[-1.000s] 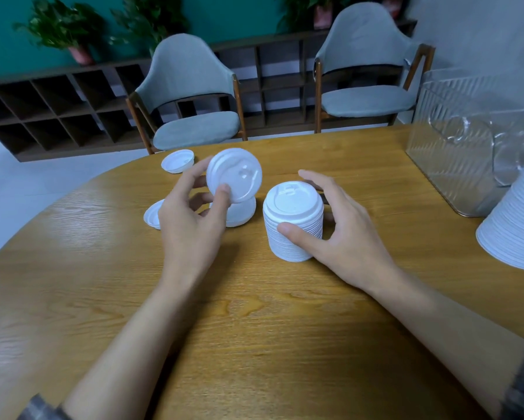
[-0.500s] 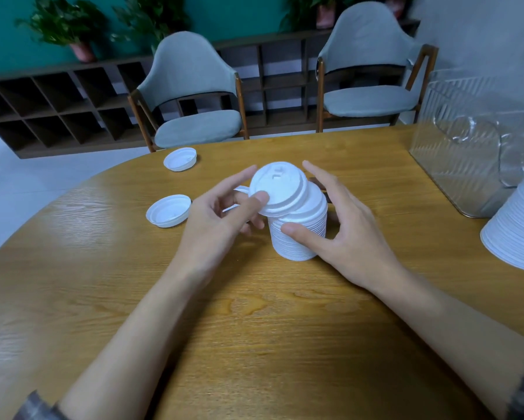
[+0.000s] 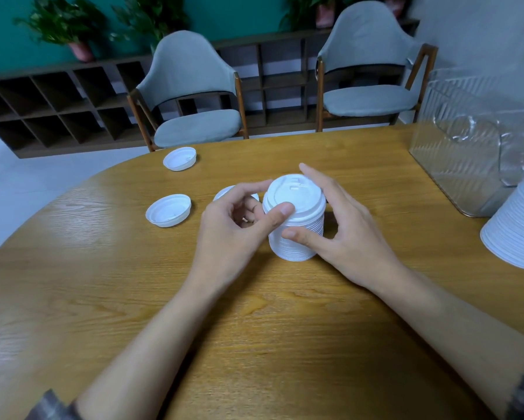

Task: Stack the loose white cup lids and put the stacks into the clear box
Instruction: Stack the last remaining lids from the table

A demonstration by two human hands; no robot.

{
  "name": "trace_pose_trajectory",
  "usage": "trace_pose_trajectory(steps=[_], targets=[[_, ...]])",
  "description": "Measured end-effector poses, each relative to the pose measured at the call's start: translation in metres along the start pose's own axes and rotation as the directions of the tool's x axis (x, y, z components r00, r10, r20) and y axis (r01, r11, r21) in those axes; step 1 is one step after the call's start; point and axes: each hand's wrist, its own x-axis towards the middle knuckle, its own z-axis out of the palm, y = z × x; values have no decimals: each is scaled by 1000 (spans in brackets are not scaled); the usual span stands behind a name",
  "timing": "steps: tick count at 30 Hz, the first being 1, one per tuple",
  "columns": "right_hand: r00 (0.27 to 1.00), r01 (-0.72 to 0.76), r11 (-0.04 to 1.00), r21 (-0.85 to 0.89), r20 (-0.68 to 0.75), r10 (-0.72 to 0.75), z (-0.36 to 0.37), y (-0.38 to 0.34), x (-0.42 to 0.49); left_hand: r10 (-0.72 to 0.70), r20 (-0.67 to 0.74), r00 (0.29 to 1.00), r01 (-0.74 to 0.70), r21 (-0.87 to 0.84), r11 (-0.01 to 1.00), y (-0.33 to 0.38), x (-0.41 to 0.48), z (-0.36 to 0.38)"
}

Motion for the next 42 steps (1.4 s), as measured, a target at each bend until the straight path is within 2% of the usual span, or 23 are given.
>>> trace_pose_trajectory(steps=[3, 7, 11, 14, 22, 32, 34, 36, 38, 40, 42], targets=[[1000, -5, 1000, -4, 5, 5, 1, 0, 0, 35, -22, 999, -35, 32, 999, -1, -1, 1], [1000, -4, 1000, -6, 12, 5, 1, 0, 1, 74, -18, 997, -70, 166, 984, -2, 1, -3], [1000, -6, 1000, 3, 22, 6, 2, 0, 1, -17, 118, 993, 15, 21, 1000, -1, 4, -4], [1000, -9, 1000, 14, 18, 9, 2, 0, 1, -18, 76, 997, 20, -30, 999, 1, 3, -2], [1000, -2, 1000, -4, 24, 2, 2, 1, 1, 17, 26, 1000, -17, 1, 1000, -2, 1, 3], [1000, 24, 999, -21, 12, -23, 0, -1, 0, 0, 116, 993, 2, -12, 1000, -10, 6, -8], [1000, 25, 999, -23, 2, -25, 0, -1, 0, 4, 80, 997, -5, 8, 1000, -10, 8, -13], [1000, 23, 1000, -20, -7, -23, -1, -1, -1, 3, -34, 999, 0, 87, 996, -14, 13, -20], [1000, 17, 1000, -22, -15, -17, -2, 0, -1, 76, -115, 991, -38, 298, 954, -24, 18, -27], [1000, 15, 1000, -24, -26, -15, -2, 1, 0, 174, -77, 982, -105, 543, 833, -36, 21, -33], [999, 14, 1000, -27, -30, -15, -2, 0, 0, 188, 9, 982, -147, 656, 740, -44, 21, -36]])
